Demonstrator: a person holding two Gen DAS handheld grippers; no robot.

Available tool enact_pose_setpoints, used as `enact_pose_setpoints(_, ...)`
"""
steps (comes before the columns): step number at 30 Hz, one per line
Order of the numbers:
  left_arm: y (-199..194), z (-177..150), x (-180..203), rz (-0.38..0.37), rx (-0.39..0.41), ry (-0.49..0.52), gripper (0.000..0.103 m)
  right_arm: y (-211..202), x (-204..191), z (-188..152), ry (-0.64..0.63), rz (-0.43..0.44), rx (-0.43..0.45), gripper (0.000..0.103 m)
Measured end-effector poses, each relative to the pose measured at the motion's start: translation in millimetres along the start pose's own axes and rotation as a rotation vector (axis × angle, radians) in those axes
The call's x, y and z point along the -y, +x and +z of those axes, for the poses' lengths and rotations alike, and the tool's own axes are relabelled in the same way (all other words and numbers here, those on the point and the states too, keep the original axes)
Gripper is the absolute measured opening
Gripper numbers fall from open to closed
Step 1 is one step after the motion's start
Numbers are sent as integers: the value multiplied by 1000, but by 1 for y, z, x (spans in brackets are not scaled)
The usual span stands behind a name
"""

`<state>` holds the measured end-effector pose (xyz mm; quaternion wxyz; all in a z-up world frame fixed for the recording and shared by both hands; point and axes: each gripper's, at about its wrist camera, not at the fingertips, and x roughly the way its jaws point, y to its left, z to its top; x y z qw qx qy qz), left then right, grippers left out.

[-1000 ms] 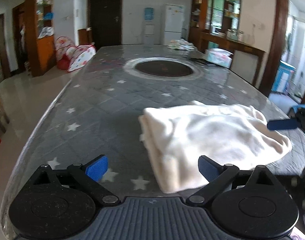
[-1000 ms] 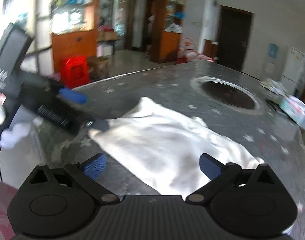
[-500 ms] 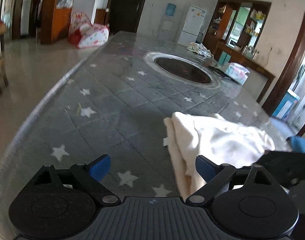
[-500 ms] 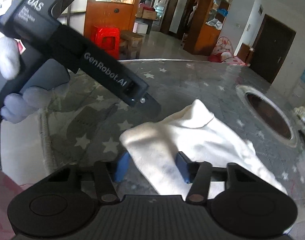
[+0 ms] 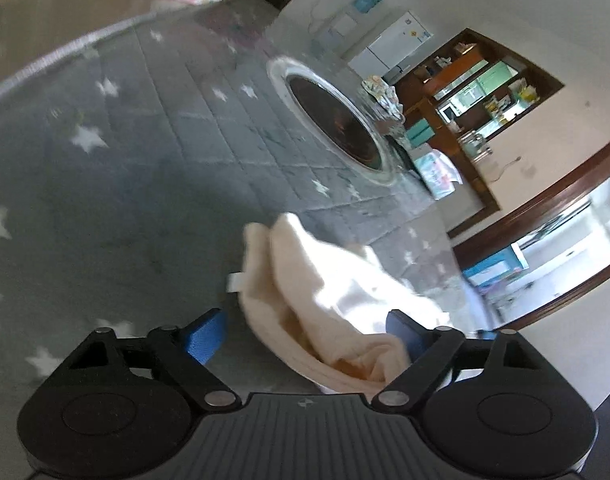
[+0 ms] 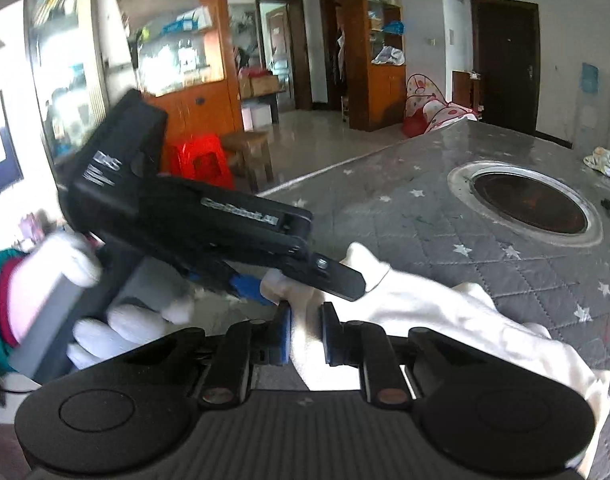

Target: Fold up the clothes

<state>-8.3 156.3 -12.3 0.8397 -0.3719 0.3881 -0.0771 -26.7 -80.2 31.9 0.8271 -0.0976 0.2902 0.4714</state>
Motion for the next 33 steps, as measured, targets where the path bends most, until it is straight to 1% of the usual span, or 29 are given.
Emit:
enact_pose_setpoints(2, 7, 0, 1, -31, -18, -42, 78, -4, 3, -1, 15, 15, 11, 14)
enact_pose_setpoints(3, 10, 0, 0, -43, -24, -64, 73, -5, 4, -2, 13, 24, 12, 14)
enact_pose_setpoints(4, 13, 0, -1, -50, -25, -87, 70, -5, 4, -3, 9, 31, 12, 13)
enact_pose_setpoints(6, 18, 0, -4, -61, -30, -134, 53, -3, 2, -4, -1, 39, 6, 13)
enact_pose_setpoints(7, 20, 0, -6, -60, -29, -150, 49, -1, 0, -4, -7, 42, 3, 13)
enact_pose_setpoints(9, 22, -1, -9, -57, -23, -176, 32, 1, -1, -5, -7, 47, -3, 14)
enact_pose_setpoints(10, 23, -1, -11, -50, -22, -179, 29, 0, 0, -6, -3, 48, -4, 17)
enact_pose_setpoints(11, 24, -1, -12, -42, -22, -181, 23, 0, 1, -7, 4, 50, -6, 21)
enact_pose_setpoints(12, 25, -1, -14, -40, -23, -182, 19, -3, 4, -8, 21, 51, -5, 21)
enact_pose_setpoints(13, 25, -1, -16, -40, -23, -182, 18, -6, 7, -9, 33, 46, 1, 24)
enact_pose_setpoints(14, 25, 0, -17, -42, -25, -181, 18, -10, 11, -10, 45, 39, 7, 30)
enact_pose_setpoints(17, 25, 1, -15, -35, -20, -154, 17, -25, 27, -15, 92, -15, 22, 38)
enact_pose_setpoints(20, 24, 1, -12, -26, -18, -128, 17, -36, 51, -24, 138, -129, 20, 43)
enact_pose_setpoints(24, 22, 0, -9, -14, -18, -99, 17, -47, 90, -40, 227, -292, 9, 45)
enact_pose_setpoints(27, 21, -1, -6, -5, -18, -77, 17, -49, 122, -50, 321, -383, 11, 46)
enact_pose_setpoints(30, 20, -2, -4, 4, -17, -54, 17, -47, 147, -62, 414, -418, 10, 48)
enact_pose_setpoints(32, 21, -2, -1, 13, -17, -39, 17, -43, 159, -68, 464, -408, 2, 48)
enact_pose_setpoints(33, 21, -2, 0, 18, -17, -31, 18, -43, 163, -72, 486, -390, 8, 48)
